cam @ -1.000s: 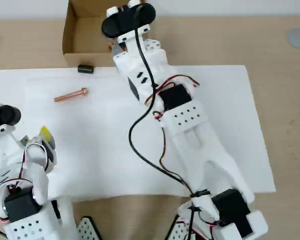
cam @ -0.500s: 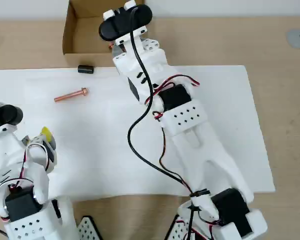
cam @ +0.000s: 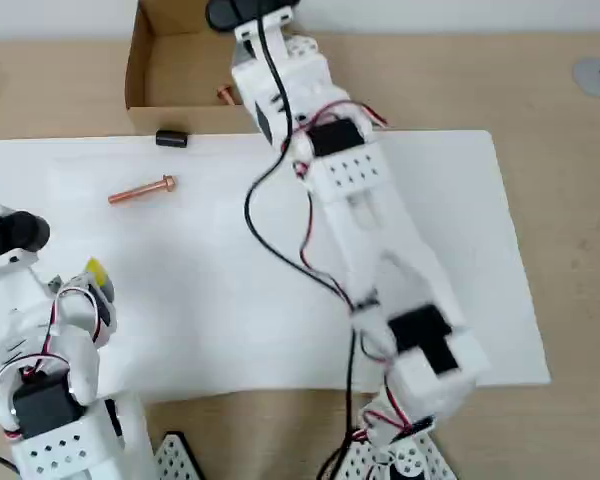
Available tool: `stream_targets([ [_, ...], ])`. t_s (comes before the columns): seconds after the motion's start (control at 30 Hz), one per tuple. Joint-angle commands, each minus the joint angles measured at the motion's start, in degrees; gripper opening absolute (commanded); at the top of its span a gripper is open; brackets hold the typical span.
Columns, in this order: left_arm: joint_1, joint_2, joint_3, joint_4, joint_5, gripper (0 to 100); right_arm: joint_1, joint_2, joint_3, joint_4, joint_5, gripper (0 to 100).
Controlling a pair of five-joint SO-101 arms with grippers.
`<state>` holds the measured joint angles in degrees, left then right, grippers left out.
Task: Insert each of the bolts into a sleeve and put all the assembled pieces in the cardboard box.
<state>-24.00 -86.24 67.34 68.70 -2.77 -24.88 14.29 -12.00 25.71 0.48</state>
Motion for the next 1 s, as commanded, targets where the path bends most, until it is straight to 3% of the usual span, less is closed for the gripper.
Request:
stream_targets([
  [0.0, -0.44, -0.13, -0.35, -0.62, -0.35, 16, 1.54, 7.69, -13.23, -1.58, 0.44, 1.2],
  [0.6, -0.44, -0.13, -0.35, -0.53, -0.35, 16, 1.89, 46.29, -53.67, 11.96, 1.85, 1.2],
  [0.97, -0.53, -0.48, -0.62, 2.64, -0.44, 16, 1.98, 52.97, -62.2, 15.82, 4.13, 1.6],
])
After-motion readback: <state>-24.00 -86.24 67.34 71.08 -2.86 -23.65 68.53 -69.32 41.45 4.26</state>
